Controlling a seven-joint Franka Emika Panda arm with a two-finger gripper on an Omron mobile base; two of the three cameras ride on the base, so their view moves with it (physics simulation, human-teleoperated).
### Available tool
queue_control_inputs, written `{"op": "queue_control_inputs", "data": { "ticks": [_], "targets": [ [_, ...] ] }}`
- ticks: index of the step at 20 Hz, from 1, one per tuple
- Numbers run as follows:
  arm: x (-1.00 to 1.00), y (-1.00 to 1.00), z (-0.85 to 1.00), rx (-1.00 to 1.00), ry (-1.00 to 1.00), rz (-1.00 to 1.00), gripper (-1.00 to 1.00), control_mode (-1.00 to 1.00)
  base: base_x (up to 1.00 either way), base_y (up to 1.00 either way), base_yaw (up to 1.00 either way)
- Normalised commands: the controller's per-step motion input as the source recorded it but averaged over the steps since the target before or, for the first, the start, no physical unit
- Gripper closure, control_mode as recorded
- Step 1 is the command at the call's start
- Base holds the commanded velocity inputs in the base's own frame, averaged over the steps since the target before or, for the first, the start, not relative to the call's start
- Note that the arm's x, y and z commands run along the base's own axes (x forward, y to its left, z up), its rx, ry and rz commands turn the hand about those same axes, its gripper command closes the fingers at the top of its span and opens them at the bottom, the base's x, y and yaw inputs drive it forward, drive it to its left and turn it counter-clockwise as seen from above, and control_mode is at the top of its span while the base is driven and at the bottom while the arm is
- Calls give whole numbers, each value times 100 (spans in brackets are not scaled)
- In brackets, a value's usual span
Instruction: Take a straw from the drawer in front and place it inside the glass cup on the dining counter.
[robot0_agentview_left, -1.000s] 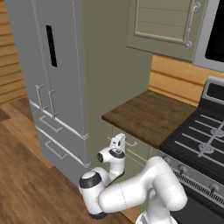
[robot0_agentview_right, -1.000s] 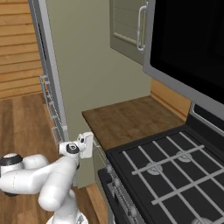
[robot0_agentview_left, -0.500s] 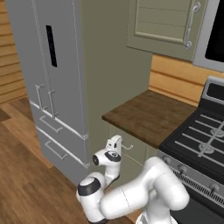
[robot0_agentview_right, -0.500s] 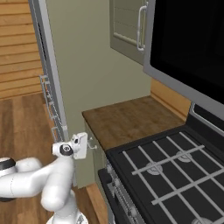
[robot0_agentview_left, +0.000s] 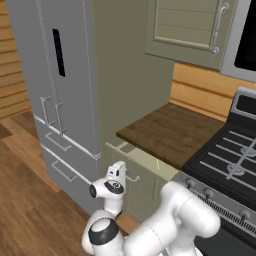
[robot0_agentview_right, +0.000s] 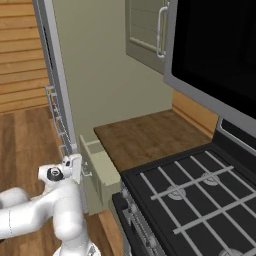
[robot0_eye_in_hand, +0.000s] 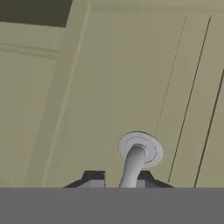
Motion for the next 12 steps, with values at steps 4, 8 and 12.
{"op": "queue_control_inputs", "data": {
  "ticks": [4, 8, 12],
  "targets": [
    [-66, 94, -12, 1, 19, 0, 100, -100, 0, 0, 0],
    [-70, 96, -16, 0, 20, 0, 100, -100, 0, 0, 0],
    [-75, 100, -21, 0, 18, 0, 100, -100, 0, 0, 0]
  ]
}}
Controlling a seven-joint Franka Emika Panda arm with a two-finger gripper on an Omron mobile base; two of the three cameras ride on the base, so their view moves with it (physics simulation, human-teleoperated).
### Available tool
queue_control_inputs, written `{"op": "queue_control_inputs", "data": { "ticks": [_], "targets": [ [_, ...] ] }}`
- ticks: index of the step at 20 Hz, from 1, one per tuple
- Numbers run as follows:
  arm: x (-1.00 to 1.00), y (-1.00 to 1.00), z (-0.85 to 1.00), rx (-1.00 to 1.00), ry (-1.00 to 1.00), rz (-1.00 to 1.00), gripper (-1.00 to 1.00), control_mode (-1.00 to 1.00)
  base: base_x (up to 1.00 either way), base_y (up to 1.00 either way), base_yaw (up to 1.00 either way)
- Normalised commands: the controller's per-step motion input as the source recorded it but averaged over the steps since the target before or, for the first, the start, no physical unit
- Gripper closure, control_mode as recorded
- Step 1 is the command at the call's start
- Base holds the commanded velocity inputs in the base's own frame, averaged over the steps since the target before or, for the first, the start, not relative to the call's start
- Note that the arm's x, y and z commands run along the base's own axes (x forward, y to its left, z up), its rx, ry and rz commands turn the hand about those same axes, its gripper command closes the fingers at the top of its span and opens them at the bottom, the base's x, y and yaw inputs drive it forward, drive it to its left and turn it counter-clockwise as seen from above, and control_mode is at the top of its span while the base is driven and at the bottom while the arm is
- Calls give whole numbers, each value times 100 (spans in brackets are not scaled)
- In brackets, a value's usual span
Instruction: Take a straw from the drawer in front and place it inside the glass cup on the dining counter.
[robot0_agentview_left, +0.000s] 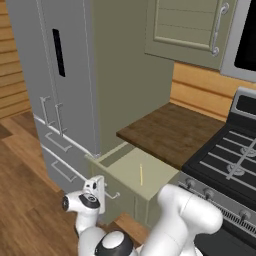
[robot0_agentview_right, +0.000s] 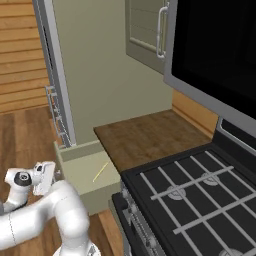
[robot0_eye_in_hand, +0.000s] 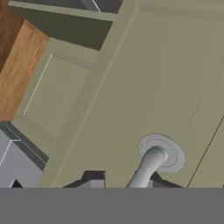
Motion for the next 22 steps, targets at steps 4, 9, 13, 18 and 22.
{"op": "queue_control_inputs", "data": {
  "ticks": [4, 9, 13, 18, 22],
  "targets": [
    [-84, 100, -26, 0, 14, 0, 100, -100, 0, 0, 0],
    [-70, 90, -10, 0, 5, 0, -100, -100, 0, 0, 0],
    [-82, 13, 65, 13, 1, 0, -100, -100, 0, 0, 0],
    [-43, 0, 95, 34, 19, 0, -100, -100, 0, 0, 0],
    [-40, 0, 100, 38, 14, 0, -100, -100, 0, 0, 0]
  ]
}}
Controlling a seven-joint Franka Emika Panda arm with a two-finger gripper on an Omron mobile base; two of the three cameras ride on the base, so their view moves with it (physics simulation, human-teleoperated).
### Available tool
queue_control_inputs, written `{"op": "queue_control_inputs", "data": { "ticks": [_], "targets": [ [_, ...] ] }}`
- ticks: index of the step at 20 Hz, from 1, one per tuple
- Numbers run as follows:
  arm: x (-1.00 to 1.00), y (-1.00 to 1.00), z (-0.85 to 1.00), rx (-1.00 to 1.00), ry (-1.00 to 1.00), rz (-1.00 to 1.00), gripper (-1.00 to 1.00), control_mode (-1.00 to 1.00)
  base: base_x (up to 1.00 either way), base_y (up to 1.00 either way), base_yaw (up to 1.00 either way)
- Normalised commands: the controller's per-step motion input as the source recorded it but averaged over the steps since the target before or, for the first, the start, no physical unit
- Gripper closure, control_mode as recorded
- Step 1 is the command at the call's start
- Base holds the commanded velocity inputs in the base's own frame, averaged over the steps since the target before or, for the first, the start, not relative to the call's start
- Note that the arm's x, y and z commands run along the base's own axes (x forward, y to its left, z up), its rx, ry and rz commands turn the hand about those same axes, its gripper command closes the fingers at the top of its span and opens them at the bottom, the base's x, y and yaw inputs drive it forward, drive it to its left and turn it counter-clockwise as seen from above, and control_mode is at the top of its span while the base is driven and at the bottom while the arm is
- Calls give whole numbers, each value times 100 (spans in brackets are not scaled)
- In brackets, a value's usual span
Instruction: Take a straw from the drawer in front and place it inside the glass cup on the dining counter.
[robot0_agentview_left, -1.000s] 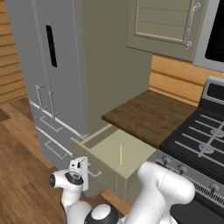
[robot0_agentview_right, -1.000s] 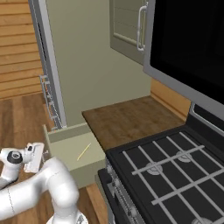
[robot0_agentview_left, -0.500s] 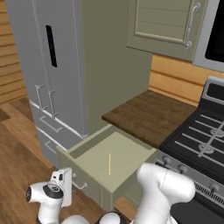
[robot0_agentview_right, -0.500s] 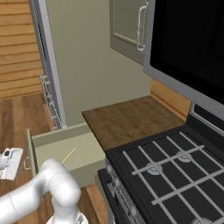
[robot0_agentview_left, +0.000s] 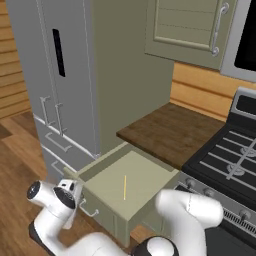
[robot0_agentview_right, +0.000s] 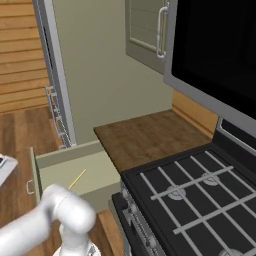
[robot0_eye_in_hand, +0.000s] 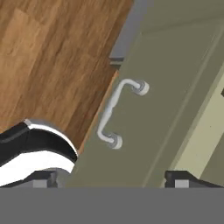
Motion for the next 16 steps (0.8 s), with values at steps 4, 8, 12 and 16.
{"op": "queue_control_inputs", "data": {
  "ticks": [4, 8, 12, 16],
  "targets": [
    [-50, -40, 100, 29, -4, 0, -100, -100, 0, 0, 0],
    [-47, -82, 100, 31, -6, -3, -100, -100, 0, 0, 0],
    [-24, -93, 100, 31, -1, -14, -100, -100, 0, 0, 0],
    [-2, -95, 91, 26, 0, -22, -100, -100, 0, 0, 0]
  ]
}}
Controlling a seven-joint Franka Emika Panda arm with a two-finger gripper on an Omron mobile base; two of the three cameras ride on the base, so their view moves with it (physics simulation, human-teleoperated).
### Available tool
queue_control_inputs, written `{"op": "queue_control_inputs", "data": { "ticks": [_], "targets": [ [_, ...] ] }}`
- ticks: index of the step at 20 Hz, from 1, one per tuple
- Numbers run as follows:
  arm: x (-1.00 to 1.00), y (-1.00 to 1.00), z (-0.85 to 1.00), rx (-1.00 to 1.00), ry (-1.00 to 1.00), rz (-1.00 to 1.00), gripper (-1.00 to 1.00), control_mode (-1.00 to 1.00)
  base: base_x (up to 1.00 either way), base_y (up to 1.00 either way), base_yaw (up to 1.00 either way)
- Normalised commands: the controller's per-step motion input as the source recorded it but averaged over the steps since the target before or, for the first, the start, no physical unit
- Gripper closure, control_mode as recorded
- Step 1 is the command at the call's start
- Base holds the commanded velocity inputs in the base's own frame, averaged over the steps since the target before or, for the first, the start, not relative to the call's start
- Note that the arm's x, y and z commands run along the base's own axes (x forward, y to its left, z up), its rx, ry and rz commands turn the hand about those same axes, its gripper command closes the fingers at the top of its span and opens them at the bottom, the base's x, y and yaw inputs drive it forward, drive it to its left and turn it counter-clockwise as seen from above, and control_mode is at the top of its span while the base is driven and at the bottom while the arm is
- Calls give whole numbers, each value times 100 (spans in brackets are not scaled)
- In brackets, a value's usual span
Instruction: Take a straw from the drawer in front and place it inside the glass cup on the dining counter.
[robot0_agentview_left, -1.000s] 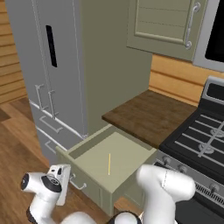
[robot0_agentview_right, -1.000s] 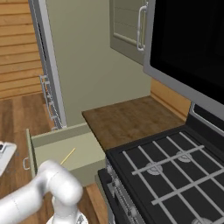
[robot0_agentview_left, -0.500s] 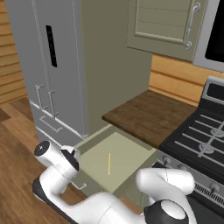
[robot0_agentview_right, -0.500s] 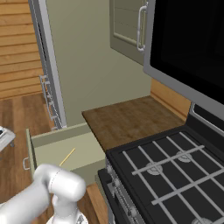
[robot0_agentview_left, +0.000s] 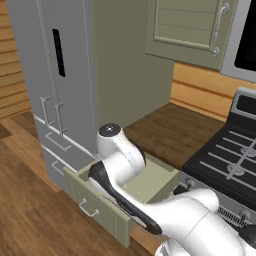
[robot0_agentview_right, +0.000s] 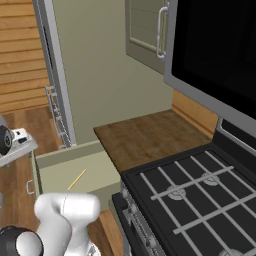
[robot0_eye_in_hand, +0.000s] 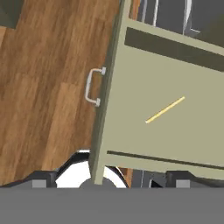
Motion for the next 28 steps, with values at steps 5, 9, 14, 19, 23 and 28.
{"op": "queue_control_inputs", "data": {
  "ticks": [5, 9, 14, 19, 23, 28],
  "targets": [
    [16, -78, 29, 11, 3, -29, -100, -100, 0, 0, 0],
    [20, -50, -6, 3, 10, -32, -100, -100, 0, 0, 0],
    [42, -25, -25, 9, 14, -35, -100, -100, 0, 0, 0],
    [46, -21, -33, 11, 13, -31, -100, -100, 0, 0, 0],
    [47, 0, -44, 3, 1, -22, -100, -100, 0, 0, 0],
    [41, 0, -48, 0, 0, -15, -100, -100, 0, 0, 0]
  ]
}}
